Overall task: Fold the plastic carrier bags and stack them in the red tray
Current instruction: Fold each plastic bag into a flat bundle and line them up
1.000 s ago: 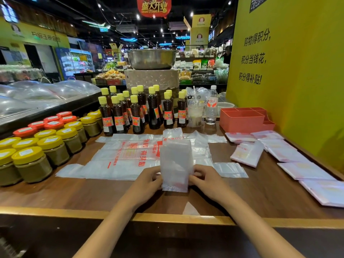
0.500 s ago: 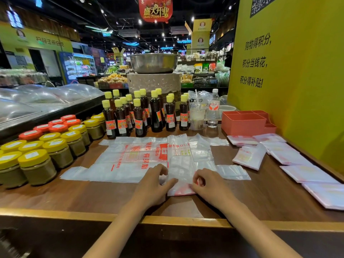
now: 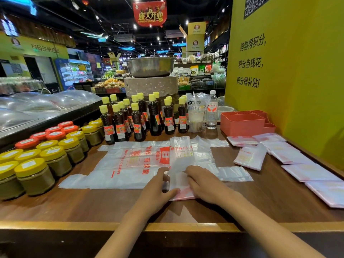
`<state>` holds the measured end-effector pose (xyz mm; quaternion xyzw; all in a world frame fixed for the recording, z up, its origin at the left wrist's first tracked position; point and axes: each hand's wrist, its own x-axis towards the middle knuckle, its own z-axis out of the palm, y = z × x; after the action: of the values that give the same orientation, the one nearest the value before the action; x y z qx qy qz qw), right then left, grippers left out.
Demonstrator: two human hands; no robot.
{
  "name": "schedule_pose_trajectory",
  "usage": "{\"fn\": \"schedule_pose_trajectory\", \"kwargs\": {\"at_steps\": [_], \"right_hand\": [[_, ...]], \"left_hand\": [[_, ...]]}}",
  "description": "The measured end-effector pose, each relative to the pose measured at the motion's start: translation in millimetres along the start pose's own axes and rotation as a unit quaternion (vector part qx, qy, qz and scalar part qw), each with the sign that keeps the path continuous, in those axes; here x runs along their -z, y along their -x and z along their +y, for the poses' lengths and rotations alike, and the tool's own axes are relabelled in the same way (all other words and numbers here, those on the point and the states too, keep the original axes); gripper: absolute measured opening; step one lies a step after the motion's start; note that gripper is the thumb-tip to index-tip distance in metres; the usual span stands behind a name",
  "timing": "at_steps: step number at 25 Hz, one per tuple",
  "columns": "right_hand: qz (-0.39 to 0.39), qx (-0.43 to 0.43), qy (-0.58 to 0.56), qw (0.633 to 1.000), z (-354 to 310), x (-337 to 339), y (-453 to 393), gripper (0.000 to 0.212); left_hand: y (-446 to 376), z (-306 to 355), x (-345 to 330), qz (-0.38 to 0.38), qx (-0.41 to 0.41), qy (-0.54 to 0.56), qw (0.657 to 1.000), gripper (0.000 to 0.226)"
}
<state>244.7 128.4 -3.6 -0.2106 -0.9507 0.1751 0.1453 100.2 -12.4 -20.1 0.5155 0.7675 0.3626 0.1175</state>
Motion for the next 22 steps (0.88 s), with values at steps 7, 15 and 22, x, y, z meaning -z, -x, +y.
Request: {"fn": "schedule_pose_trajectory", "kwargs": {"at_steps": [7,15,22], "right_hand": [[-0.075,-0.067,0.104,0.989,6.0,-4.1,-49.6,0.056],[-0.032,-0.073,0.092,0.993,5.4,-6.6,-48.7,0.055],[-0.102,-0.058,0.109,0.987,27.5,-11.7,-6.5,0.065]], "left_hand": [[-3.1,-7.5,-3.1,-0.011,-0.021,-0.015,1.000,0.053],[-5.0,-11.7,-8.5,-0.060,-0.037,-0.118,0.991,0.060],[-2.9,-1.4,-6.8,-0.054,-0.078,-0.214,0.972,0.063]]}}
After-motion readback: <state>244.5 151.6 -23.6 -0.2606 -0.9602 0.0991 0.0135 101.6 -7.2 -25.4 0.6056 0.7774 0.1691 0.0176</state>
